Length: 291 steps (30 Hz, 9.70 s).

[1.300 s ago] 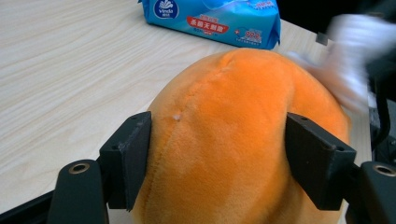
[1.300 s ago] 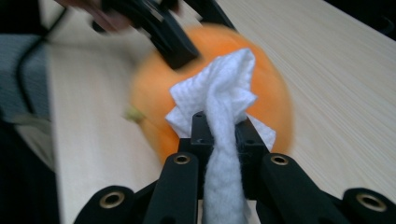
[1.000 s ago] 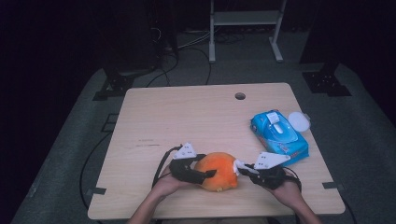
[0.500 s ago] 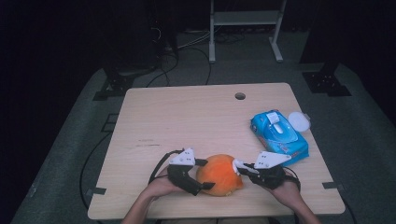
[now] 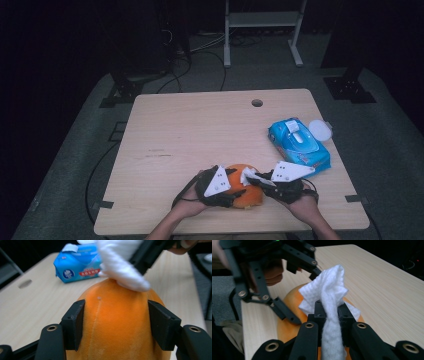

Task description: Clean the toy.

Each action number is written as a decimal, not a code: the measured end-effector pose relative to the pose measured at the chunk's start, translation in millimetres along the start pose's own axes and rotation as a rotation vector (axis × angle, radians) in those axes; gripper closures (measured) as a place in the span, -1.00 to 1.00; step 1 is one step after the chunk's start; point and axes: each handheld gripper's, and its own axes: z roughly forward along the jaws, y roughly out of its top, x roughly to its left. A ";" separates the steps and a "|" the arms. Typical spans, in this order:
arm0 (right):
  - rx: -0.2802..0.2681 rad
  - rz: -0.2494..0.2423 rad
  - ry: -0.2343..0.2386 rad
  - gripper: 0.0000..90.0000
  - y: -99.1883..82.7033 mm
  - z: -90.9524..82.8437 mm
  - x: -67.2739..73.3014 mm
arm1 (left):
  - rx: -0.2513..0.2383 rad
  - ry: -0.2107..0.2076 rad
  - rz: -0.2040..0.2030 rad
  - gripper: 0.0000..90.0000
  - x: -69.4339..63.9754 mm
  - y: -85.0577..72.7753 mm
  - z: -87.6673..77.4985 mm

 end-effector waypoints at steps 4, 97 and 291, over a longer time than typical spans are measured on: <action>0.066 0.012 -0.039 0.79 -15.9 1.7 -11.3 | 0.015 -0.153 -0.075 -0.37 6.2 -4.4 -4.5; 0.088 0.133 -0.015 0.79 -35.4 17.4 -19.8 | -0.016 -0.147 -0.272 -0.49 50.7 -53.8 -13.9; 0.007 0.042 -0.006 0.80 2.0 -6.1 -6.1 | -0.004 -0.129 -0.244 -0.34 22.5 -6.3 -3.1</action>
